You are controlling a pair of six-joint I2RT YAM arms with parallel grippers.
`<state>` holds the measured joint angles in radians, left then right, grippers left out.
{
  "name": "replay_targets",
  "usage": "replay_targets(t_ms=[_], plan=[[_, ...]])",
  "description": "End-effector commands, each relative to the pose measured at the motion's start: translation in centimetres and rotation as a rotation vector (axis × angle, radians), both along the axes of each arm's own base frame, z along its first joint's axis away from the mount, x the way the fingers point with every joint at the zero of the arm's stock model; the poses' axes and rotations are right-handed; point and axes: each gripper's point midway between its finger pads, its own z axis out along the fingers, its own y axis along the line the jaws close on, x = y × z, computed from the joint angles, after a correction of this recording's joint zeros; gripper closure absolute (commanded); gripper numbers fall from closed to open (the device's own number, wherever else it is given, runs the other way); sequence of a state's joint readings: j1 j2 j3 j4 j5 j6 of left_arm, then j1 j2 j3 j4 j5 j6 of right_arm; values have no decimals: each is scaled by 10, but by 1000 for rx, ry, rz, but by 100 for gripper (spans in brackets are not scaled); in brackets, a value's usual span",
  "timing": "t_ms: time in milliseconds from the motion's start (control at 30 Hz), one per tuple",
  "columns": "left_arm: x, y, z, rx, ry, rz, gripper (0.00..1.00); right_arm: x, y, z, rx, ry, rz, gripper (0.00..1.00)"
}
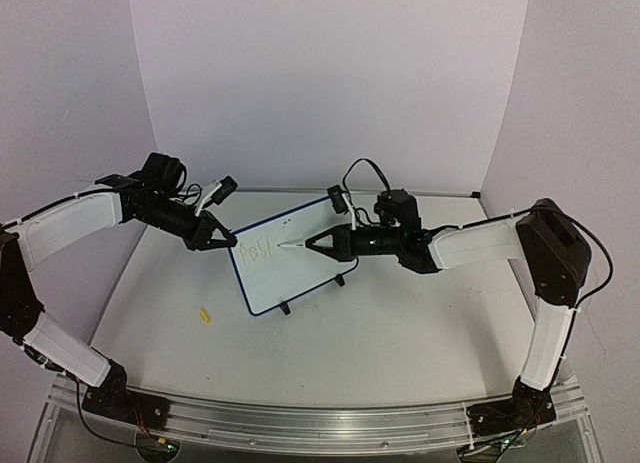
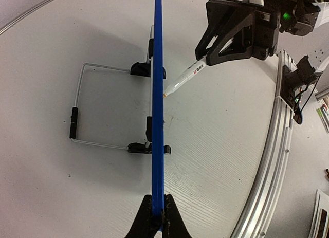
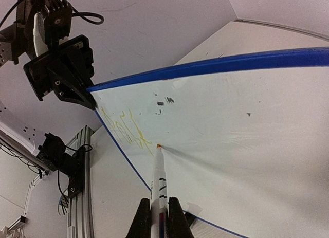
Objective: Write a sentence on the whiteboard
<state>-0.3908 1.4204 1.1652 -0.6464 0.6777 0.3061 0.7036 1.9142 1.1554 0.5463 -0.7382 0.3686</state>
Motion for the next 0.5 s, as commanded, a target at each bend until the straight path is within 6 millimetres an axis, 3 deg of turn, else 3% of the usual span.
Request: replay_targets(t_ms=[0, 200, 467], plan=[[-3, -5, 6, -6, 5, -29, 100, 20, -7, 40, 73, -108, -110, 100], [-3, -5, 6, -7, 6, -28, 100, 20, -6, 45, 85, -114, -108, 100], [-4, -5, 7, -8, 4, -28, 100, 20, -5, 35, 74, -94, -105, 100]])
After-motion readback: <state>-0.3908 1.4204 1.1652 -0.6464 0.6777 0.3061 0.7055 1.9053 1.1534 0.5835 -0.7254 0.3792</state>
